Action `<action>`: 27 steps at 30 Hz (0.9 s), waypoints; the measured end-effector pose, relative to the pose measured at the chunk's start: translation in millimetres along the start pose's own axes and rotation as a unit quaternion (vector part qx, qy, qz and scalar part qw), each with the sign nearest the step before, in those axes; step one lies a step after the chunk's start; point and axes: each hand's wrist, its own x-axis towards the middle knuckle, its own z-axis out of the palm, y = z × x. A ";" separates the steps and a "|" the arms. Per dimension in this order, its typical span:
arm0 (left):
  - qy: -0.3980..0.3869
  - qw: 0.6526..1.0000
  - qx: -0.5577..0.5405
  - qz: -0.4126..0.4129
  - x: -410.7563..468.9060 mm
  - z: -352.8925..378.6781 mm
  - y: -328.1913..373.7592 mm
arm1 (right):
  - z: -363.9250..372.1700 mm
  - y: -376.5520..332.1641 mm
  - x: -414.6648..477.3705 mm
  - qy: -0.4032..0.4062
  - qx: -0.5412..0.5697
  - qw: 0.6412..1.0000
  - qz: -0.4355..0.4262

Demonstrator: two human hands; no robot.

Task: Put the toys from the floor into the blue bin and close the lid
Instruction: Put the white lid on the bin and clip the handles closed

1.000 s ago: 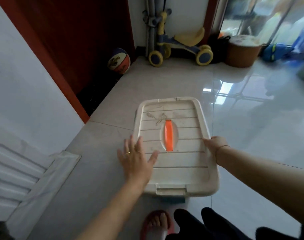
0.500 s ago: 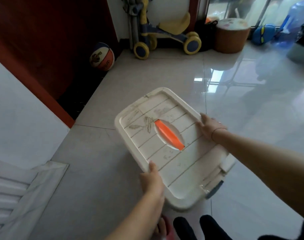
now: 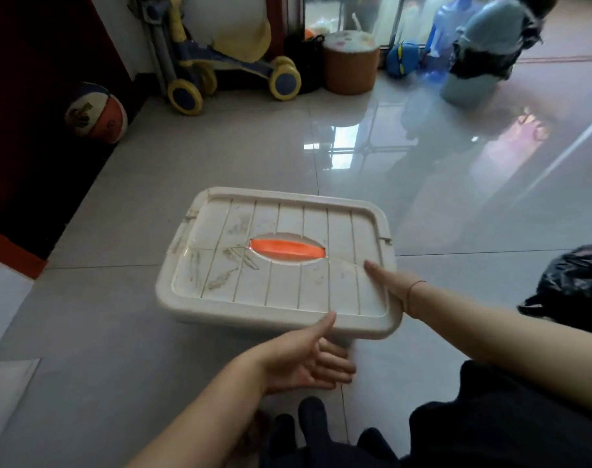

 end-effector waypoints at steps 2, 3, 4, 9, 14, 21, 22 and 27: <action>0.112 0.984 0.036 0.131 -26.6 -22.8 22.9 | -3.3 -2.5 -4.2 0.006 -0.010 1.000 -0.028; 0.225 0.949 0.040 0.218 -39.4 -37.1 35.9 | -5.6 0.4 2.3 -0.002 -0.007 0.999 -0.034; 0.361 0.887 0.051 0.282 -47.1 -55.7 48.0 | -6.8 1.7 6.1 -0.012 0.001 0.999 -0.043; 0.623 0.761 0.161 0.083 -48.0 -173.5 72.2 | -11.4 0.3 17.7 -0.010 -0.034 0.997 -0.063; 0.338 0.937 -0.026 0.082 -34.9 -193.8 60.9 | -21.0 -4.8 14.0 0.037 -0.096 0.991 -0.082; 0.464 0.871 -0.055 0.151 -14.3 -170.2 22.9 | -54.7 -26.9 -5.1 -0.040 -0.145 0.982 -0.116; 0.440 0.881 -0.082 0.153 -14.5 -169.6 28.2 | -53.6 -29.5 -3.0 -0.033 -0.132 0.983 -0.123; 0.492 0.852 -0.069 0.162 -8.9 -178.4 46.1 | -35.7 -23.5 5.9 0.129 -0.166 0.959 -0.189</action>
